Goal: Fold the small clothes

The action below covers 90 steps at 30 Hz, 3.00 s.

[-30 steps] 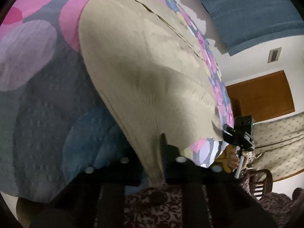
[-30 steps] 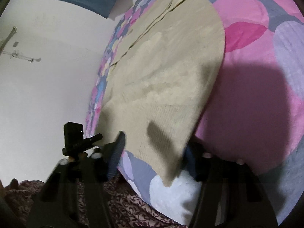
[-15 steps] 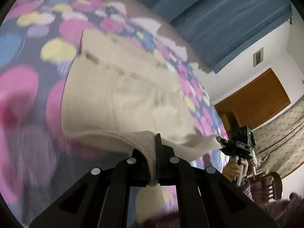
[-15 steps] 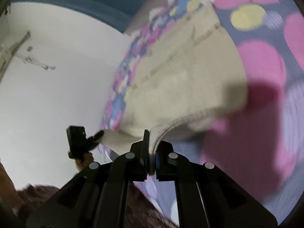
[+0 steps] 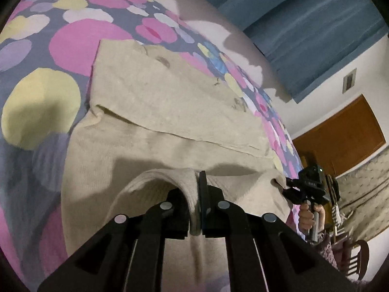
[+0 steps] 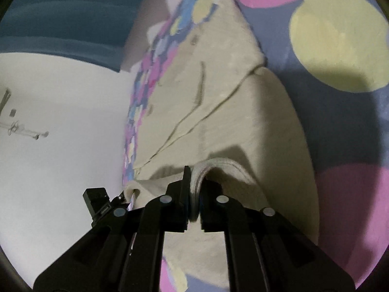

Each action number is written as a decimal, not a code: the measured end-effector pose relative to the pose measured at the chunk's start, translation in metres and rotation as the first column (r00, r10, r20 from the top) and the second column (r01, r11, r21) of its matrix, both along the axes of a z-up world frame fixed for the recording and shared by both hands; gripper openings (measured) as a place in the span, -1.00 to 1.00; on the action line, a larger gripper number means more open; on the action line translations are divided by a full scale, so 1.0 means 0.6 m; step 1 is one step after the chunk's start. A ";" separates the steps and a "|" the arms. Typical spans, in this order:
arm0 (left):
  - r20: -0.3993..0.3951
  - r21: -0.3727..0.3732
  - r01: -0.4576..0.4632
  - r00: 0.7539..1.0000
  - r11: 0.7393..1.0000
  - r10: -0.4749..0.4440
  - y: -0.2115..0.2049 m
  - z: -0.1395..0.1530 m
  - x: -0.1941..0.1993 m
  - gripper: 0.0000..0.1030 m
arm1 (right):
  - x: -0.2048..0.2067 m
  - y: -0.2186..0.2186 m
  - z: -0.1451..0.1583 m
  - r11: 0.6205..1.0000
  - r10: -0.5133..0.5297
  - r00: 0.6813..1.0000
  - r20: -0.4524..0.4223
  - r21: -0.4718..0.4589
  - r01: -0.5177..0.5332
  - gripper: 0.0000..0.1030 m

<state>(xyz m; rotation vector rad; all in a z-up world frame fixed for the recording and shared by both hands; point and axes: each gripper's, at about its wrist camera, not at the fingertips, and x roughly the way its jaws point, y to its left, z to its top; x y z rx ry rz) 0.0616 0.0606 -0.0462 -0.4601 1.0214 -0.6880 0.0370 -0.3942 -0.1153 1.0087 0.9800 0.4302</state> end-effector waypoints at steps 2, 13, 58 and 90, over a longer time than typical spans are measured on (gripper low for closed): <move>0.001 0.000 0.027 1.000 1.000 -0.027 0.006 0.005 -0.002 -0.40 | -0.002 0.000 0.006 1.000 0.017 1.000 0.016 -0.006 -0.017 -0.64; 0.011 0.046 0.022 1.000 0.999 -0.023 0.040 0.005 0.022 0.11 | 0.016 -0.018 0.036 0.990 0.057 0.995 0.085 -0.131 -0.045 -0.15; 0.048 0.291 0.141 0.986 0.946 -0.162 -0.031 -0.017 0.054 -0.63 | 0.033 0.012 0.033 0.918 0.155 0.986 0.054 -0.376 -0.124 -0.83; 0.347 0.380 -0.219 0.934 0.898 0.081 -0.068 0.110 0.265 -0.91 | 0.255 -0.012 0.188 0.861 0.008 0.968 0.249 -0.494 0.120 -0.92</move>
